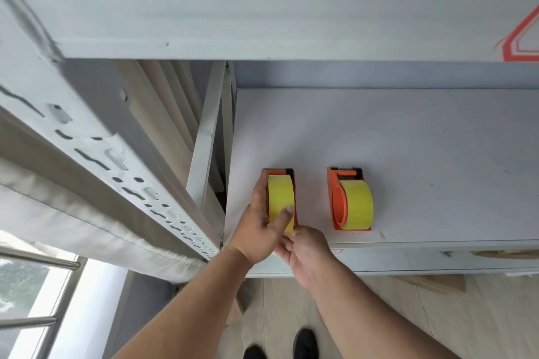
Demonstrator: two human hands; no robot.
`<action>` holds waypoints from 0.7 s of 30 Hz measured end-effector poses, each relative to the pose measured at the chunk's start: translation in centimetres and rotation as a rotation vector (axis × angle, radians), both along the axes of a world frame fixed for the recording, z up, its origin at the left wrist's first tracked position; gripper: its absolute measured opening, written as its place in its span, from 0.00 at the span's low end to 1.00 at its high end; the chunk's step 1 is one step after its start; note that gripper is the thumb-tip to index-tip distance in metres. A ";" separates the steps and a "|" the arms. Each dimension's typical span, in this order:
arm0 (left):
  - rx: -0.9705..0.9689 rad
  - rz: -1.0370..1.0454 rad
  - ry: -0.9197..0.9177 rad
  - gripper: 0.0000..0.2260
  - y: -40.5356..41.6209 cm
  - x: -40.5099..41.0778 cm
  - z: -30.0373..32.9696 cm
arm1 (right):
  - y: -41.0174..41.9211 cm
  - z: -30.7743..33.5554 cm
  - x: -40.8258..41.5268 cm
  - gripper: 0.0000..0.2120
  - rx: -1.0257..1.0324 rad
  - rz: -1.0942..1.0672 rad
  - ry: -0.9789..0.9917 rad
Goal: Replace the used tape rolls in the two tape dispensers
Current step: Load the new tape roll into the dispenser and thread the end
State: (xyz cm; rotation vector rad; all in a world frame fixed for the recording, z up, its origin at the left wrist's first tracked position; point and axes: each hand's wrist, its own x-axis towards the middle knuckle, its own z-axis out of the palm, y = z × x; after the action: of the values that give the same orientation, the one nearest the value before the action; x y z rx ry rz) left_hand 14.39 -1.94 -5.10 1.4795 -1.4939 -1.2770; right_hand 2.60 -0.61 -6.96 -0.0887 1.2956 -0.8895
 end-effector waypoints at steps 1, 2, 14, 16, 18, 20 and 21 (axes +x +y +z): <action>0.005 0.001 -0.007 0.38 -0.1 0.1 0.0 | -0.2 -0.2 0.0 0.18 0.007 0.002 0.022; 0.012 -0.001 -0.007 0.38 -0.2 0.1 0.1 | -0.3 -0.3 0.1 0.18 0.016 0.004 0.039; 0.038 0.000 0.122 0.35 -0.3 0.6 0.6 | -0.4 -0.7 0.9 0.15 -0.002 -0.085 0.085; 0.034 0.005 0.144 0.35 -0.4 0.4 0.5 | -0.7 0.1 0.8 0.14 -0.003 -0.094 0.097; 0.060 0.001 0.154 0.37 -0.7 0.4 0.2 | -1.0 0.7 0.7 0.13 0.007 -0.117 0.099; 0.095 -0.008 0.143 0.37 -1.0 0.3 -0.3 | -1.3 0.5 0.8 0.13 0.025 -0.133 0.088; 0.116 0.000 0.134 0.36 -1.1 0.3 -0.5 | -1.3 0.1 0.9 0.13 0.038 -0.138 0.087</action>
State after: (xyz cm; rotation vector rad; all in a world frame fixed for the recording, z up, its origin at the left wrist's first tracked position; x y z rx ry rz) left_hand 14.69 -3.05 -5.55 1.4355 -1.3526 -1.4542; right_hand 3.47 -1.93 -6.82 -0.0084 1.4119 -0.9869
